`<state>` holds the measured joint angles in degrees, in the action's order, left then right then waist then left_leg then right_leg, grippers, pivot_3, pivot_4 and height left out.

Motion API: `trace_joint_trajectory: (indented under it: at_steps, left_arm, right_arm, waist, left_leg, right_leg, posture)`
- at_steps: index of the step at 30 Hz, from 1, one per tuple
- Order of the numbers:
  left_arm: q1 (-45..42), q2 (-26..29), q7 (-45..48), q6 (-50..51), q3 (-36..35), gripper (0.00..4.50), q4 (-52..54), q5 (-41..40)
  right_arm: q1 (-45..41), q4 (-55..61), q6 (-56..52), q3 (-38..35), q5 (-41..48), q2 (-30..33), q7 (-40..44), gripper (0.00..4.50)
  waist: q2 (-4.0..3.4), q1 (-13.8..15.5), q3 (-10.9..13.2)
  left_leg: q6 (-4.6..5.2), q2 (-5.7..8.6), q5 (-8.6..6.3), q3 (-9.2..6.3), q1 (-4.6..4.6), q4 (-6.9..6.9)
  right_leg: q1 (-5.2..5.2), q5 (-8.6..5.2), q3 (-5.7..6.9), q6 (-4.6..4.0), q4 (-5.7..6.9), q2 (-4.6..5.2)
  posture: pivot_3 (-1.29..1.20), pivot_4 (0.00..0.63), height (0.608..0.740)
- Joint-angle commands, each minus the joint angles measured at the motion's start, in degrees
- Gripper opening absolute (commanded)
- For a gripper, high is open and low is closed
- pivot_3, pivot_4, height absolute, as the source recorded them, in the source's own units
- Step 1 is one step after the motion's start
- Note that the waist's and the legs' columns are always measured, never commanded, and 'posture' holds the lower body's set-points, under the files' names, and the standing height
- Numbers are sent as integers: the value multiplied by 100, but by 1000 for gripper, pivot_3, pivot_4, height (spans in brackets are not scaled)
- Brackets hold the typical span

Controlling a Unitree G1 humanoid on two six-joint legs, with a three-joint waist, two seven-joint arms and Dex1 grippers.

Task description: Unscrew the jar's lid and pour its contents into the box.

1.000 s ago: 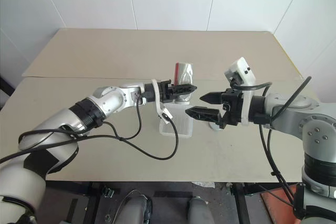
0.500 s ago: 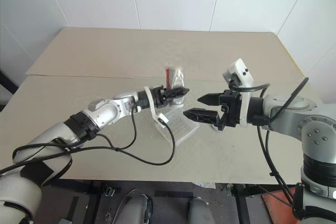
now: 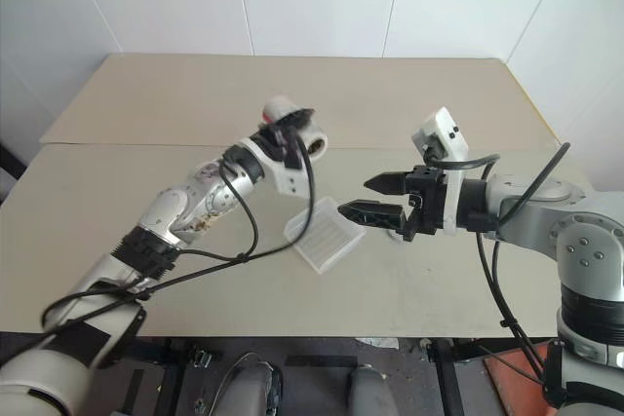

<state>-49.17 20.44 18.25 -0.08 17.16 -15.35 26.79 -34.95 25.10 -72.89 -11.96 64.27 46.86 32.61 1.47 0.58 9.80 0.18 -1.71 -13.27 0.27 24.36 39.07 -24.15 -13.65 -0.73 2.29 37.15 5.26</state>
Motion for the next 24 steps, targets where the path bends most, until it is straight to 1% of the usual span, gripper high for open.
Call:
trace_joint_trajectory:
  at_steps: [1, 2, 4, 5, 6, 9, 11, 13, 15, 16, 17, 19, 20, 21, 23, 24]
  left_arm:
    - [-207, -424, 888, 2356, -1394, 1948, 419, -1811]
    - [-219, -502, 1010, 2908, -1746, 1948, 394, -2236]
    - [-235, -611, 994, 3786, -2239, 1948, 330, -2738]
    - [-187, -624, 1005, 4063, -2420, 1948, 263, -2945]
    - [-108, -641, 894, 4148, -2485, 1948, 240, -2979]
    - [358, -581, 857, 4068, -2342, 1948, 350, -2973]
    - [515, -580, 817, 4008, -2320, 1948, 436, -3039]
    - [505, -584, 729, 3955, -2411, 1948, 356, -3144]
    - [286, -512, 632, 3728, -2469, 1948, 154, -3172]
    - [215, -420, 598, 3397, -2334, 1948, 127, -3027]
    - [157, -256, 558, 2786, -2059, 1948, 124, -2712]
    - [-196, 718, 71, 122, -671, 1948, -139, -888]
    - [-356, 1027, -153, -726, -248, 1948, -330, -335]
    - [-621, 1322, -515, -1470, 162, 1948, -611, 256]
    - [-1161, 1641, -1240, -2404, 739, 1948, -1171, 1173]
    - [-1430, 1793, -1754, -2763, 1099, 1948, -1383, 1823]
  right_arm:
    - [-42, 41, 221, -76, 34, -51, 34, 4444]
    - [-38, 47, 232, -84, 44, -103, -18, 4444]
    - [-25, 54, 231, -122, 91, -185, -104, 4444]
    - [-15, 69, 226, -137, 118, -230, -152, 4444]
    - [-4, 85, 222, -155, 139, -257, -184, 4444]
    - [45, 147, 196, -198, 208, -349, -314, 4444]
    - [74, 168, 180, -228, 241, -347, -352, 4444]
    - [89, 172, 173, -245, 271, -323, -382, 4444]
    - [80, 159, 170, -249, 277, -258, -399, 4444]
    - [73, 146, 174, -256, 280, -216, -384, 4444]
    - [62, 128, 180, -266, 280, -167, -353, 4444]
    - [-1, 43, 211, -262, 205, 8, -211, 4444]
    - [-20, 13, 229, -250, 175, 67, -162, 4444]
    - [-42, -21, 256, -220, 132, 129, -104, 4444]
    - [-83, -77, 309, -153, 59, 230, -13, 4444]
    - [-101, -104, 333, -121, 19, 267, 36, 4444]
  waist:
    - [0, -12, 0]
    - [0, -28, 0]
    - [0, -90, 0]
    - [0, -115, 0]
    - [0, -134, 0]
    - [0, -144, -1]
    - [0, -136, 0]
    - [2, -118, -2]
    - [2, -98, -2]
    - [2, -91, -2]
    - [2, -91, -1]
    - [5, -83, 1]
    - [6, -80, 1]
    - [5, -62, 1]
    - [1, -9, -2]
    - [2, 21, -3]
  left_leg:
    - [0, 0, 0, -2, 0, 3]
    - [0, 0, 0, -2, -2, 4]
    - [0, -1, 0, -4, -9, 2]
    - [0, -1, 0, -4, -10, 2]
    - [1, -1, 0, -5, -12, 2]
    - [0, 0, 0, -5, -15, 0]
    - [0, -1, 0, -4, -13, -2]
    - [0, -2, 0, -5, -13, -1]
    - [0, 1, 0, -5, -17, -1]
    - [0, 1, 0, -5, -17, 0]
    - [0, 2, 0, -5, -17, -1]
    - [0, 2, 0, -4, -14, -7]
    - [0, 2, 0, -3, -10, -10]
    - [0, 2, 0, -3, -7, -12]
    - [0, 5, 0, 2, -11, -14]
    - [0, 7, 0, 4, -12, -15]
  right_leg:
    - [1, 0, 0, 0, 0, -2]
    - [1, 0, -1, 1, -1, -3]
    - [3, 0, -4, 1, 0, -8]
    - [3, -1, -5, 1, 0, -8]
    - [5, 0, -5, 1, 0, -7]
    - [9, 0, -6, 1, 0, -7]
    - [4, 0, -7, 0, 2, -7]
    - [7, 1, -6, -1, 1, -8]
    - [11, 1, -6, -1, -4, -3]
    - [11, 0, -5, -1, -4, -3]
    - [10, 0, -5, -1, -5, -4]
    - [5, 1, -6, -1, -3, -5]
    - [-2, 1, -6, -2, -4, -6]
    - [-4, 2, -8, -4, -3, -7]
    - [3, 3, -8, -3, -10, 1]
    - [8, 4, -9, -1, -15, 3]
  posture:
    - [0, 150, 740]
    - [0, 150, 740]
    - [0, 150, 740]
    - [0, 150, 740]
    - [0, 150, 740]
    - [0, 150, 740]
    - [0, 150, 740]
    - [0, 150, 740]
    - [0, 150, 740]
    - [0, 150, 740]
    - [0, 150, 740]
    - [0, 150, 740]
    - [0, 150, 740]
    - [0, 150, 740]
    - [0, 150, 740]
    - [0, 150, 740]
